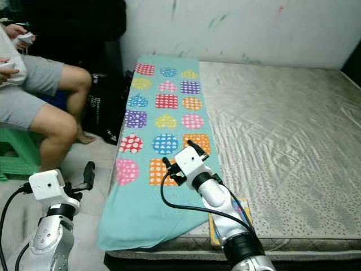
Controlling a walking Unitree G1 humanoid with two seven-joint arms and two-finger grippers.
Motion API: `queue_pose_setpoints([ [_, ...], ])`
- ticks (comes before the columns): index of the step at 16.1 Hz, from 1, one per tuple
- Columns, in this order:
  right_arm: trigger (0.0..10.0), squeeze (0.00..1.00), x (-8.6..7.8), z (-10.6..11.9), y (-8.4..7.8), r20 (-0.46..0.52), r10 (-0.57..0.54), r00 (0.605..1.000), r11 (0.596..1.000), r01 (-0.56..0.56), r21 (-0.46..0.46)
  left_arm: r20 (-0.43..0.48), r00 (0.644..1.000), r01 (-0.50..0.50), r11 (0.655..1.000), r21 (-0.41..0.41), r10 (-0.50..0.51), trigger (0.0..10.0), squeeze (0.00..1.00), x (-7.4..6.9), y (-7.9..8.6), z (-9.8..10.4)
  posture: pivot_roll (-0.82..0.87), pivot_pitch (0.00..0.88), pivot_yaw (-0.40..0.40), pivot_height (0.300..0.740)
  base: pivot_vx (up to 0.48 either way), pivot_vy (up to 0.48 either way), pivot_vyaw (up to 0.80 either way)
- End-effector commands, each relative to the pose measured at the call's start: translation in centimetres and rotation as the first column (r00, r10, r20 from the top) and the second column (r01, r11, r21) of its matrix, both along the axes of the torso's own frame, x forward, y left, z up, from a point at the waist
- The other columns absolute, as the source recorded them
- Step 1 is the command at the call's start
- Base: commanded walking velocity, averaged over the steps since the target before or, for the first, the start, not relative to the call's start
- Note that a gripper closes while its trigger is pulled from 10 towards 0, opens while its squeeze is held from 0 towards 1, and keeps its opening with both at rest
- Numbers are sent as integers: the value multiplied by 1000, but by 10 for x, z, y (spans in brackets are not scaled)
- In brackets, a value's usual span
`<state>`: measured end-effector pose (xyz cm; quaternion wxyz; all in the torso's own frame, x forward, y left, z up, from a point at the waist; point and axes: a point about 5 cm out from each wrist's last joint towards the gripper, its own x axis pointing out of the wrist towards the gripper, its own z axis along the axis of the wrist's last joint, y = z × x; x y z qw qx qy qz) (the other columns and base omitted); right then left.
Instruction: Clean up the room
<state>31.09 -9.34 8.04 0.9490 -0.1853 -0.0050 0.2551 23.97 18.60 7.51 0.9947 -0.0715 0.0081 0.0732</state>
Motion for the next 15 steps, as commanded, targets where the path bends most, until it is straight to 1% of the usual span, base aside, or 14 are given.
queue_pose_setpoints([
  [1, 10000, 0, 2, 1, -3, 13, -23, 1000, 1000, 23, 9, 24, 999, 25, 999, 24, -26, 10000, 0, 5, -4, 7, -38, 0, -45, 740, 0, 0, 0],
  [4, 10000, 0, 1, 1, -9, 27, -52, 998, 998, 52, 22, 37, 998, 41, 999, 26, -42, 10000, 0, 12, -5, 11, -75, 0, -23, 740, 0, 0, 0],
  [8, 10000, 0, -1, 0, -21, 34, -89, 995, 996, 88, 14, 30, 995, 95, 995, 13, -95, 10000, 0, 20, -17, 8, -112, 0, -1, 740, 0, 0, 0],
  [10, 10000, 0, -3, -1, -23, 39, -105, 994, 994, 104, 22, 27, 994, 107, 994, 15, -107, 10000, 0, 21, -18, 8, -118, 0, 12, 740, 0, 0, -800],
  [11, 10000, 0, -4, -2, -23, 39, -109, 993, 994, 108, 25, 27, 993, 112, 994, 18, -112, 10000, 0, 22, -18, 8, -119, 0, 15, 740, 0, -262, -425],
  [12, 10000, 0, -5, -2, -22, 38, -108, 993, 994, 107, 26, 27, 993, 116, 993, 21, -116, 10000, 0, 22, -17, 8, -118, 0, 18, 740, 0, -277, 0],
  [15, 10000, 0, -6, -3, -20, 41, -106, 994, 994, 105, 26, 24, 993, 115, 993, 28, -116, 10000, 0, 22, -14, 8, -114, 0, 20, 740, 0, 0, 0],
])
